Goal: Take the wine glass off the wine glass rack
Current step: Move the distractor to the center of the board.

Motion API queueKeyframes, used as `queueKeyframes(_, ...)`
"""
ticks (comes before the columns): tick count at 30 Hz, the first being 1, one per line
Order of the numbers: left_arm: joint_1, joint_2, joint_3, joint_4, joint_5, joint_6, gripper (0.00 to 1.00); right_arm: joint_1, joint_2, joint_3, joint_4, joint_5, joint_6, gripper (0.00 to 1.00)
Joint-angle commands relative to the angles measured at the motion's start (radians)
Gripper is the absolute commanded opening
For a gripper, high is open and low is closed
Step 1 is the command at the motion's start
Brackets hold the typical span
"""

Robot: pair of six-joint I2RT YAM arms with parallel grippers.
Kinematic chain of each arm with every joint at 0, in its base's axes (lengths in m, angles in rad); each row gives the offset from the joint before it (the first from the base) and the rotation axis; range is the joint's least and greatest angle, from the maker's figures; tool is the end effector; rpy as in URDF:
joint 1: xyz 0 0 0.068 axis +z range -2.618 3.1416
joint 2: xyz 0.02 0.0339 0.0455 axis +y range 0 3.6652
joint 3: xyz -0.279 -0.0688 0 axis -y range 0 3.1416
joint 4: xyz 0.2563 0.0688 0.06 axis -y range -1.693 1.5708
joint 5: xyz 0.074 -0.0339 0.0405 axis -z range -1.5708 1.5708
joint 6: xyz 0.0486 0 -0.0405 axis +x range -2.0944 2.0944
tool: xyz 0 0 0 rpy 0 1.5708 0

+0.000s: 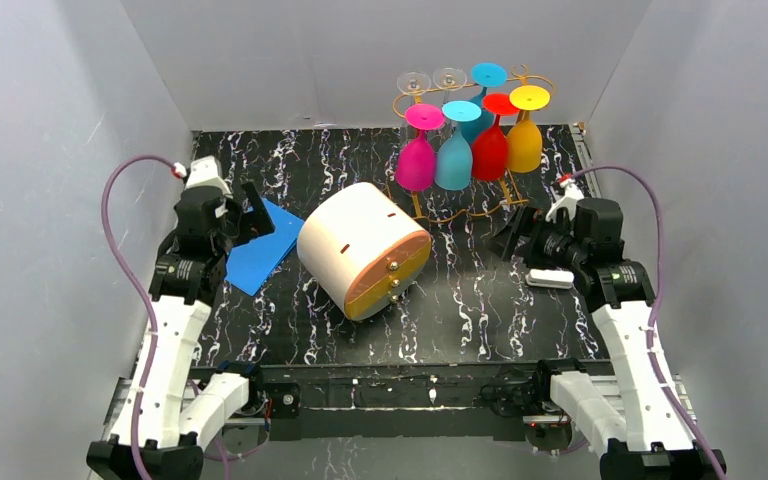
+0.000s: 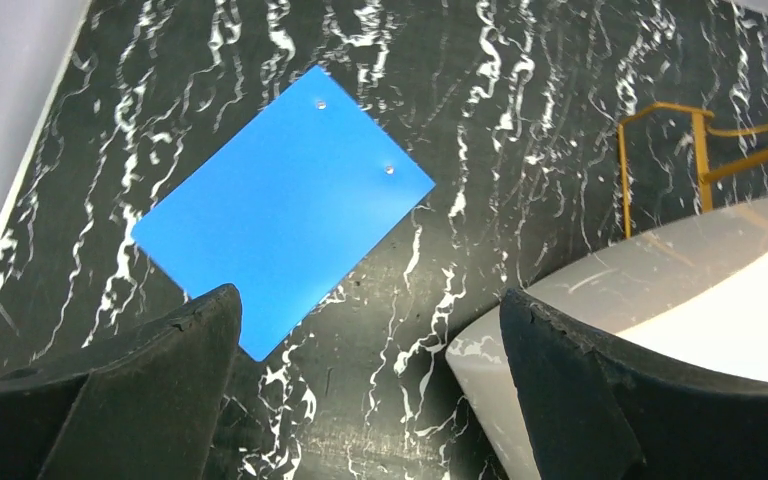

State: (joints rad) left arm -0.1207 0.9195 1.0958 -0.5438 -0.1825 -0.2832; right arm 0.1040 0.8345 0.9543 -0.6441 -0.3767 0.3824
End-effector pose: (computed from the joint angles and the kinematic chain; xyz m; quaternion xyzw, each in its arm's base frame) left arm 0.2059 -0.0161 0.3957 -0.1180 0.8141 -0.0395 0.5673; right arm 0.1803 0.0368 0.3508 0.0254 0.8556 0.2756 0.4374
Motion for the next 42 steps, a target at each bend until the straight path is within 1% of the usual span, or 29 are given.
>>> queueKeyframes(1, 0.004, -0.123, -0.066, -0.024, -0.240, -0.177, 0.98, -0.004, -0.047, -0.067, 0.019, -0.116, 0.049, 0.99)
queueKeyframes(4, 0.004, -0.133, -0.078, -0.130, -0.347, -0.242, 0.98, -0.003, -0.048, -0.168, 0.057, -0.200, 0.103, 0.99)
queueKeyframes(7, 0.004, -0.123, -0.103, -0.190, -0.369, -0.276, 0.98, 0.002, -0.054, -0.262, 0.092, -0.241, 0.125, 0.99)
queueKeyframes(9, 0.004, -0.112, -0.118, -0.203, -0.329, -0.273, 0.98, 0.009, -0.064, -0.301, 0.102, -0.239, 0.118, 0.99)
queueKeyframes(14, 0.004, -0.063, -0.136, -0.208, -0.129, -0.222, 0.98, 0.055, -0.066, -0.410, 0.188, -0.235, 0.112, 0.99)
queueKeyframes(17, 0.004, -0.057, -0.162, -0.199, -0.122, -0.270, 0.98, 0.126, -0.040, -0.443, 0.242, -0.215, 0.137, 0.99)
queueKeyframes(19, 0.004, -0.057, -0.171, -0.203, -0.130, -0.291, 0.98, 0.202, -0.034, -0.459, 0.290, -0.172, 0.172, 0.99)
queueKeyframes(23, 0.004, -0.049, -0.174, -0.213, -0.125, -0.285, 0.98, 0.360, -0.041, -0.502, 0.414, -0.032, 0.253, 0.99)
queueKeyframes(26, 0.004, -0.037, -0.168, -0.226, -0.118, -0.281, 0.98, 0.441, -0.033, -0.549, 0.560, 0.028, 0.295, 0.99)
queueKeyframes(30, 0.004, -0.040, -0.168, -0.229, -0.138, -0.300, 0.98, 0.574, 0.051, -0.558, 0.717, 0.127, 0.324, 0.99)
queueKeyframes(33, 0.004, -0.048, -0.168, -0.229, -0.152, -0.315, 0.98, 0.669, 0.132, -0.536, 0.806, 0.247, 0.321, 0.99)
queueKeyframes(37, 0.004, -0.062, -0.175, -0.229, -0.161, -0.332, 0.98, 0.745, 0.224, -0.513, 0.966, 0.360, 0.303, 0.99)
queueKeyframes(40, 0.004, -0.079, -0.183, -0.226, -0.159, -0.339, 0.98, 0.769, 0.301, -0.481, 1.057, 0.371, 0.285, 0.99)
queueKeyframes(42, 0.004, -0.088, -0.184, -0.230, -0.163, -0.346, 0.98, 0.777, 0.365, -0.433, 1.069, 0.371, 0.263, 0.99)
